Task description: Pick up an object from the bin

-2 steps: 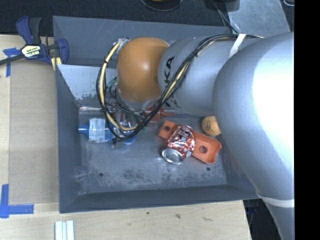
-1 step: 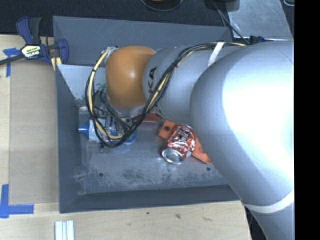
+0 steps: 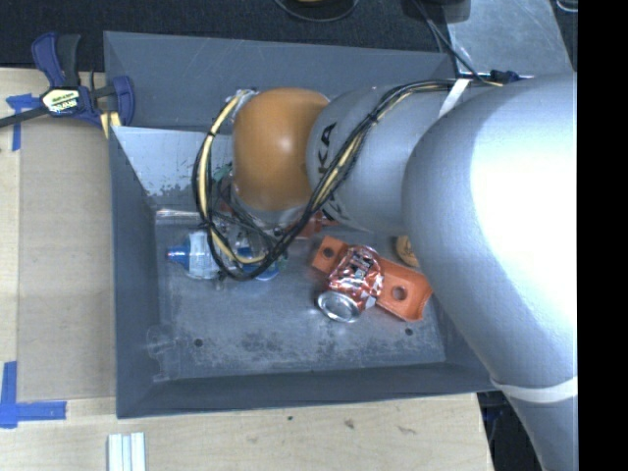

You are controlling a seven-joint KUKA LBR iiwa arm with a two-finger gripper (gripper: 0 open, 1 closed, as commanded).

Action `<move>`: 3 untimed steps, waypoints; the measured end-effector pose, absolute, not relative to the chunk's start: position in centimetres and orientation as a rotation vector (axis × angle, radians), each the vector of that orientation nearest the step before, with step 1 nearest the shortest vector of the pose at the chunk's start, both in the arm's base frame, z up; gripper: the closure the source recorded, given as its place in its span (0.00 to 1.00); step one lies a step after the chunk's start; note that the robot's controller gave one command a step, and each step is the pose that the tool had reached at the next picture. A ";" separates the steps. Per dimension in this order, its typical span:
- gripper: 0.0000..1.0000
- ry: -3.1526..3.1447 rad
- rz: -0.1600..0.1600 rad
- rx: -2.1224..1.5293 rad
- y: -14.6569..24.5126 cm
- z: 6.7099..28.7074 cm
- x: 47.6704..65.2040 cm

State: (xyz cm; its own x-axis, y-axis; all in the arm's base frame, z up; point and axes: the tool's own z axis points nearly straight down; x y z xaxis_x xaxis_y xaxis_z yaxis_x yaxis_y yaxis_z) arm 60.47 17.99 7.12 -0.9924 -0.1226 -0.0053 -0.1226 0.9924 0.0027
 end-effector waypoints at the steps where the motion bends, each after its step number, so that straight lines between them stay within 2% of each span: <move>1: 1.00 3.131 0.005 -0.192 18.0 7.1 60.5; 2: 1.00 3.132 0.004 -0.193 18.0 7.5 60.3; 3: 1.00 3.138 0.002 -0.193 17.9 9.5 60.1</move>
Offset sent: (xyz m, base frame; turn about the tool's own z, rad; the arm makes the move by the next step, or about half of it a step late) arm -0.0001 -0.0001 0.0824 0.0000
